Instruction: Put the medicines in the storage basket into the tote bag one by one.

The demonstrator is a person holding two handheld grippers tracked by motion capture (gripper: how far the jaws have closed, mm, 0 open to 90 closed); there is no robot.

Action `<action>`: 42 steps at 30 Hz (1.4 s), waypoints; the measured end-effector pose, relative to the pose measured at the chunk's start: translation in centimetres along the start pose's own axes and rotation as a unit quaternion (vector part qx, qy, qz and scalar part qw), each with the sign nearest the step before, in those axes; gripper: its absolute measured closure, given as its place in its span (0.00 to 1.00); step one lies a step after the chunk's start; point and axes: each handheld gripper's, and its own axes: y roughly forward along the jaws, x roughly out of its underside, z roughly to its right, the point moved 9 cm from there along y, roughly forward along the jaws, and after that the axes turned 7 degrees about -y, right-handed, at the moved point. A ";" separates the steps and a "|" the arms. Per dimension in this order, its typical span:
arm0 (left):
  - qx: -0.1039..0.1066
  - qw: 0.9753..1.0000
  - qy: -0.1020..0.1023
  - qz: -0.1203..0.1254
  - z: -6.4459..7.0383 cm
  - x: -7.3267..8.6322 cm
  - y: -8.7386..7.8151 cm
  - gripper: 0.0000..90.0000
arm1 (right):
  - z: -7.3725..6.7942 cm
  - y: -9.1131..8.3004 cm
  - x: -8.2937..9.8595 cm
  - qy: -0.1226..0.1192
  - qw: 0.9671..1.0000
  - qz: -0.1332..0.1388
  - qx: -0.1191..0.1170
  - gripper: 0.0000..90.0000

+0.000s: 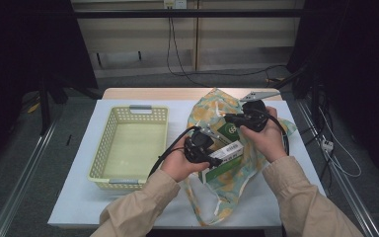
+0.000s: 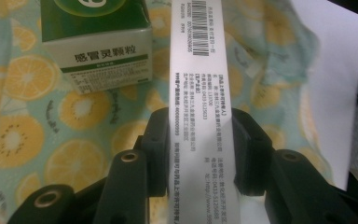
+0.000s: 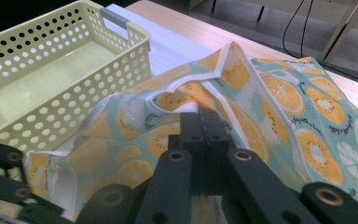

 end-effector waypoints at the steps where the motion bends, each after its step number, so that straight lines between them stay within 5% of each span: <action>1: -0.001 1.000 -0.002 0.001 -0.1 -0.1 0.4 0.70 | 0.1 -0.1 0.0 0.000 1.000 0.000 0.001 1.00; 9: -0.012 0.999 -0.040 0.032 -1.3 -1.4 2.0 0.70 | 0.5 -0.4 0.3 0.001 1.000 0.000 0.002 1.00; 17: -0.019 0.998 -0.033 0.057 -1.4 -2.5 3.0 0.68 | 0.6 -0.2 0.6 0.004 1.000 -0.005 0.002 1.00; 22: -0.034 0.997 -0.030 0.056 -1.4 -2.4 2.0 0.38 | 0.6 0.0 0.8 0.006 1.000 -0.006 0.001 1.00; 27: -0.028 0.998 -0.019 0.051 -1.2 -1.3 -0.1 0.32 | 0.6 -0.1 0.9 0.005 1.000 -0.005 0.000 1.00; 34: 0.002 0.998 -0.018 0.054 -0.4 0.7 -3.0 0.55 | 0.7 -0.1 1.0 0.005 1.000 -0.009 0.002 1.00; 42: 0.005 1.000 0.001 0.011 -0.3 2.9 -3.0 0.94 | 0.5 0.2 1.0 0.003 1.000 -0.009 0.000 1.00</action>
